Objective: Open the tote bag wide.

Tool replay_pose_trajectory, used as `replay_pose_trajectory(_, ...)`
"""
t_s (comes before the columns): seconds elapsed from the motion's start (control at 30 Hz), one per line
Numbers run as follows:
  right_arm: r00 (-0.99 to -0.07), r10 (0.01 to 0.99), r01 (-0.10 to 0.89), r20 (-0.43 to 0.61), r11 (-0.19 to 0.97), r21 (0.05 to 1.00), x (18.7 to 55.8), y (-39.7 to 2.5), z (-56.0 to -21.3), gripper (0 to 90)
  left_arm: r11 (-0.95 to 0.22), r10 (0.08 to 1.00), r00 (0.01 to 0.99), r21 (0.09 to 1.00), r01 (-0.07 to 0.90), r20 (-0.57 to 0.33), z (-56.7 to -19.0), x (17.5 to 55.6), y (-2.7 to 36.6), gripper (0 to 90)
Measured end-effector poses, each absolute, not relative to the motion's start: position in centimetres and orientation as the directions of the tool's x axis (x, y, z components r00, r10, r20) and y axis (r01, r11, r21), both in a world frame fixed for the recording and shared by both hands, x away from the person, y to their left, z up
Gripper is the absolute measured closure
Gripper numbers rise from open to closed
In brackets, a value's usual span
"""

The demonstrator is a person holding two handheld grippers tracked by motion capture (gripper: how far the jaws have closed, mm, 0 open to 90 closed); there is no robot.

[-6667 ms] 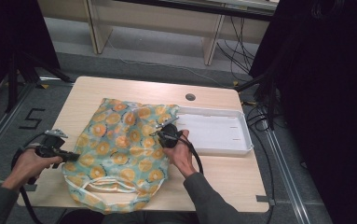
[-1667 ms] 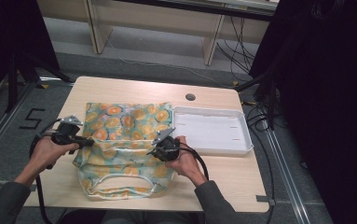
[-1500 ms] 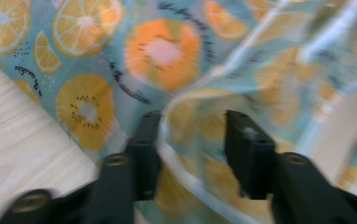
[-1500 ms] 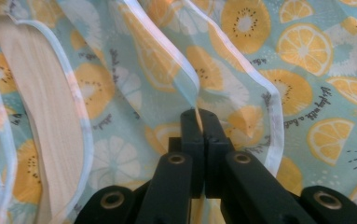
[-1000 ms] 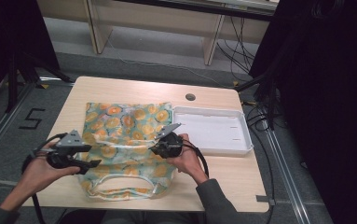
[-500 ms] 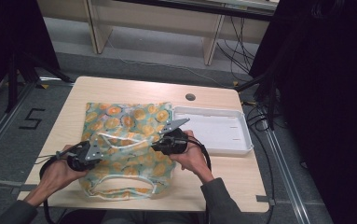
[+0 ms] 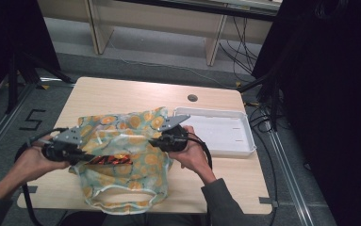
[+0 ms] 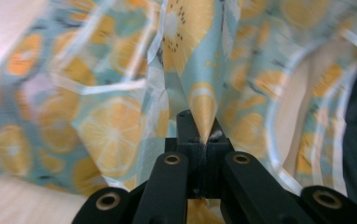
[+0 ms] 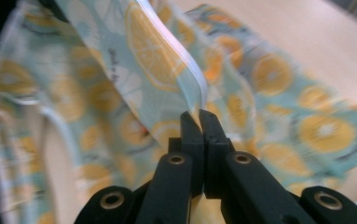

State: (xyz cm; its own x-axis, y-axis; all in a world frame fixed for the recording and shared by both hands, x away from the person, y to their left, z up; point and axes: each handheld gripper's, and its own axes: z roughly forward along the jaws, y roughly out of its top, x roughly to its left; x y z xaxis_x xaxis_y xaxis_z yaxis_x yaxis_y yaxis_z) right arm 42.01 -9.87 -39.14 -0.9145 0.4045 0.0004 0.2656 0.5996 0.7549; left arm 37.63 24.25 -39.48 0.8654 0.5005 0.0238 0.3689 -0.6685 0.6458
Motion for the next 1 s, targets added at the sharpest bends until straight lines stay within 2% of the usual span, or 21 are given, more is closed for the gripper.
replay_pose_trajectory(0.13,-0.872,0.477,0.25,-0.105,0.621,0.743,44.9,-8.3,-40.0,90.0,-0.625,0.572,0.82,0.644,0.441,-0.007,-39.8,41.1,25.1,88.6)
replay_pose_trajectory(0.2,-0.855,0.504,0.27,-0.12,0.632,0.726,46.0,-7.4,-41.0,90.0,-0.6,0.623,0.782,0.629,0.494,-0.019,-40.5,42.7,25.6,88.3)
replay_pose_trajectory(0.37,-0.857,0.487,0.278,-0.167,0.711,0.646,47.5,-5.8,-43.9,90.0,-0.578,0.668,0.742,0.584,0.57,-0.063,-42.8,44.8,25.9,88.9)
replay_pose_trajectory(0.47,-0.855,0.494,0.305,-0.159,0.725,0.617,47.4,-5.7,-44.3,81.3,-0.596,0.655,0.752,0.561,0.575,-0.074,-43.7,44.9,26.0,89.1)
replay_pose_trajectory(0.53,-0.844,0.513,0.314,-0.155,0.709,0.631,46.7,-5.9,-43.3,73.4,-0.589,0.663,0.745,0.564,0.579,-0.072,-43.6,44.8,25.9,89.2)
replay_pose_trajectory(0.6,-0.841,0.529,0.325,-0.11,0.658,0.68,45.6,-6.3,-41.4,72.1,-0.59,0.661,0.747,0.562,0.58,-0.077,-43.5,44.8,25.9,89.2)
replay_pose_trajectory(0.63,-0.859,0.502,0.289,-0.104,0.642,0.71,45.1,-6.6,-40.4,71.9,-0.563,0.677,0.73,0.577,0.591,-0.087,-43.5,44.7,25.7,89.3)
replay_pose_trajectory(0.7,-0.866,0.49,0.275,-0.106,0.641,0.717,43.4,-6.8,-38.6,70.7,-0.57,0.675,0.733,0.573,0.589,-0.083,-43.5,44.7,25.7,89.3)
replay_pose_trajectory(0.8,-0.862,0.501,0.323,-0.071,0.652,0.685,40.8,-6.8,-37.4,65.2,-0.576,0.67,0.737,0.566,0.591,-0.088,-43.3,44.6,25.8,89.3)
replay_pose_trajectory(0.87,-0.835,0.53,0.318,-0.149,0.686,0.655,39.7,-7.0,-37.5,60.3,-0.54,0.689,0.718,0.592,0.598,-0.098,-43.4,44.4,25.7,89.2)
replay_pose_trajectory(0.9,-0.827,0.537,0.326,-0.165,0.699,0.636,39.3,-7.2,-37.7,58.6,-0.561,0.673,0.734,0.583,0.587,-0.091,-43.2,44.4,25.9,89.2)
replay_pose_trajectory(1.0,-0.821,0.556,0.379,-0.131,0.702,0.602,37.8,-8.0,-38.9,54.4,-0.554,0.674,0.733,0.59,0.587,-0.095,-43.0,44.3,26.0,89.2)
